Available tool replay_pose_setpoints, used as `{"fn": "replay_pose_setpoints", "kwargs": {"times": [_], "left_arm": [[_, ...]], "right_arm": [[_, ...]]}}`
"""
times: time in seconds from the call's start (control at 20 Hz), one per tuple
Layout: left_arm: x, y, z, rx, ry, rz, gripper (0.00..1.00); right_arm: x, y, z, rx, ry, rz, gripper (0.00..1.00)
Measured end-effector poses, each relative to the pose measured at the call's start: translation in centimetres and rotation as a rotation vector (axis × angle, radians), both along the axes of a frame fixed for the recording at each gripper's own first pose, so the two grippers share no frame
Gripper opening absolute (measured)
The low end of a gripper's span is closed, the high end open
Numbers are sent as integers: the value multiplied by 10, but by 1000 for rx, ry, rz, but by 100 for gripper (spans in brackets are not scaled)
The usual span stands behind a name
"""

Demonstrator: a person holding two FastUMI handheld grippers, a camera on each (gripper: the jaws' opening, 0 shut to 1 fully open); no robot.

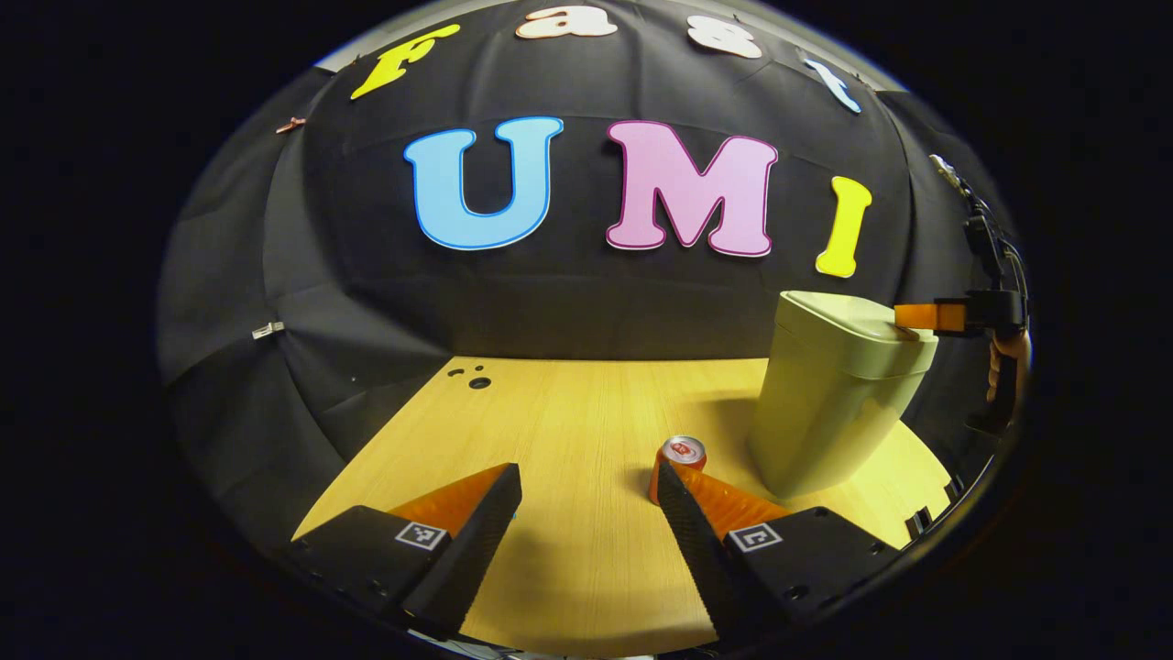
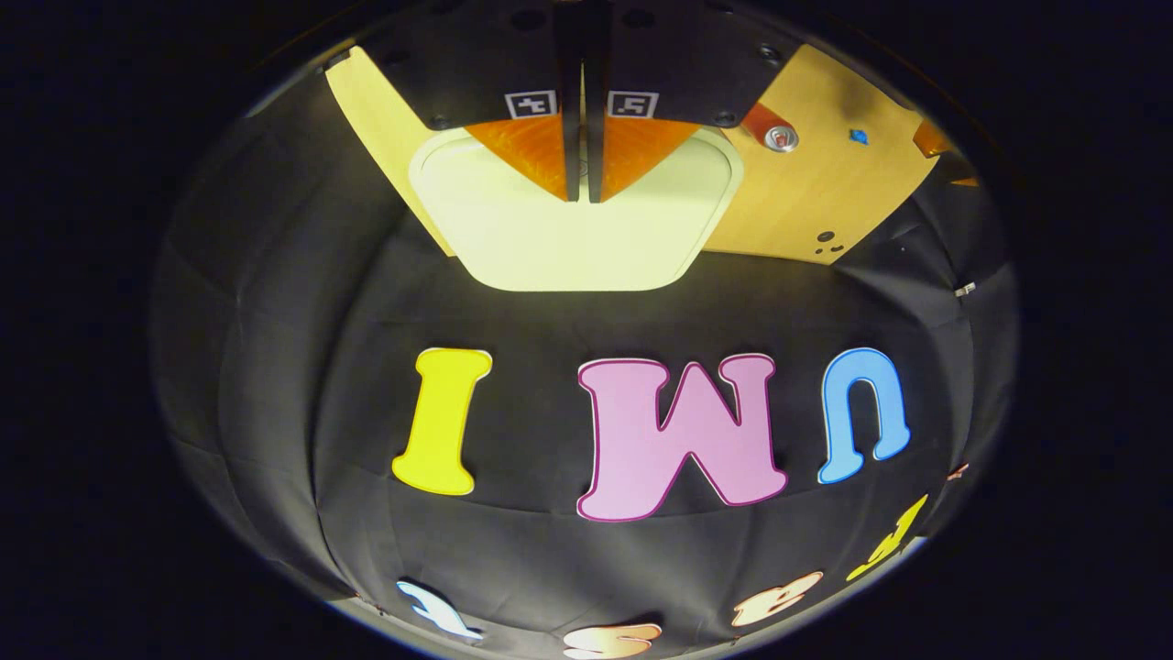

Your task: Press the lid of the desktop garbage bin to open it, pick up the crumpled paper on the desktop and throw it into the bin, then pick up the pop can on the desktop and drop it into the bin, and finally close the garbage bin lid.

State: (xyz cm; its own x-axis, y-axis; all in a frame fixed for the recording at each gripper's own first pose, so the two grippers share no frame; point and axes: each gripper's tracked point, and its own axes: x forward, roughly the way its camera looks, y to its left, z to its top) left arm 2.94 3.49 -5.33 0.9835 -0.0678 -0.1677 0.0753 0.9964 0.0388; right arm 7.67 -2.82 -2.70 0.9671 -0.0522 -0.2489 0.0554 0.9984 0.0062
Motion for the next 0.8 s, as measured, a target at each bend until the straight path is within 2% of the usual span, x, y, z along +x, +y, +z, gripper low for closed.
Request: {"fn": "replay_pose_setpoints", "kwargs": {"times": [0.2,0.5,0.7,0.8], "left_arm": [[4,5,0,-5,1,-4,96],[7,10,-3,-24,10,-15,96],[4,15,2,-30,-13,-21,96],[3,20,5,-18,-26,-22,96]], "right_arm": [[-1,1,-2,-47,4,-9,5],[-3,2,-5,-60,10,-8,6],[-4,3,7,-47,-31,-35,5],[-12,5,7,-73,-30,-58,5]]}}
